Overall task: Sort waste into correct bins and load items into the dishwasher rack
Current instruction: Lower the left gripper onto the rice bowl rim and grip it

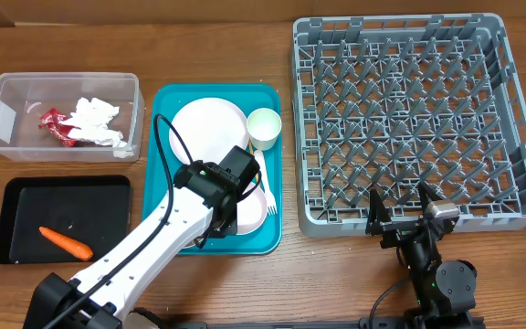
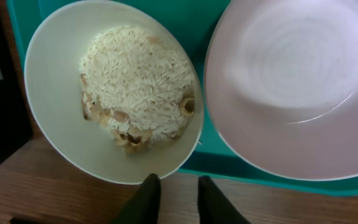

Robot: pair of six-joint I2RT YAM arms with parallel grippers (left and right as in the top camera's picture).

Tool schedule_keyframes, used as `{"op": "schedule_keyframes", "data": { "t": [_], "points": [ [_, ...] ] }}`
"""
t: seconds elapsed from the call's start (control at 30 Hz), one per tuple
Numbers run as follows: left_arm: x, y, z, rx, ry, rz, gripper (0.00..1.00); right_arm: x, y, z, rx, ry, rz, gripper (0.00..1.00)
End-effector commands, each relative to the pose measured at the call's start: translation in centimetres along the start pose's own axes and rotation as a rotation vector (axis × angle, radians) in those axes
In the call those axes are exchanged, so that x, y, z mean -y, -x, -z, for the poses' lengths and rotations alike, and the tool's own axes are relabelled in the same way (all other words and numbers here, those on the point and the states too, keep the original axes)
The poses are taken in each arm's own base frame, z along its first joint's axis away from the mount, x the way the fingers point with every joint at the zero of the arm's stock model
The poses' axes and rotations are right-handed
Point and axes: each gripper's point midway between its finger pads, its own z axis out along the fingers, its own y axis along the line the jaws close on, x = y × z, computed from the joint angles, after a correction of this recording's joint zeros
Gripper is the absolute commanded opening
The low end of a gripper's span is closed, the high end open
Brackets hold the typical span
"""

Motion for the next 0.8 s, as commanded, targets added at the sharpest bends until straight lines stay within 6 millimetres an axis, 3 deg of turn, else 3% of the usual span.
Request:
{"op": "schedule_keyframes", "data": {
  "t": [0.0, 0.2, 0.5, 0.77],
  "points": [
    [0.1, 0.1, -0.2, 0.013, 0.004, -0.002, 0.33, 0.0, -0.1, 0.0, 0.005, 0.003, 0.004, 1.0],
    [0.1, -0.1, -0.7, 0.011, 0.004, -0.096, 0.38, 0.0, -0.1, 0.0, 0.005, 0.003, 0.004, 1.0],
    [0.3, -1.0, -1.9, -0.016, -0.014, -0.163, 0.29, 0.0, -0.1, 0.0, 0.005, 0.003, 0.004, 1.0],
    [1.0, -0.9, -2.8, 0.003, -0.042, -0.172, 0.3, 0.0, -0.1, 0.0, 0.005, 0.003, 0.004, 1.0]
  ]
}}
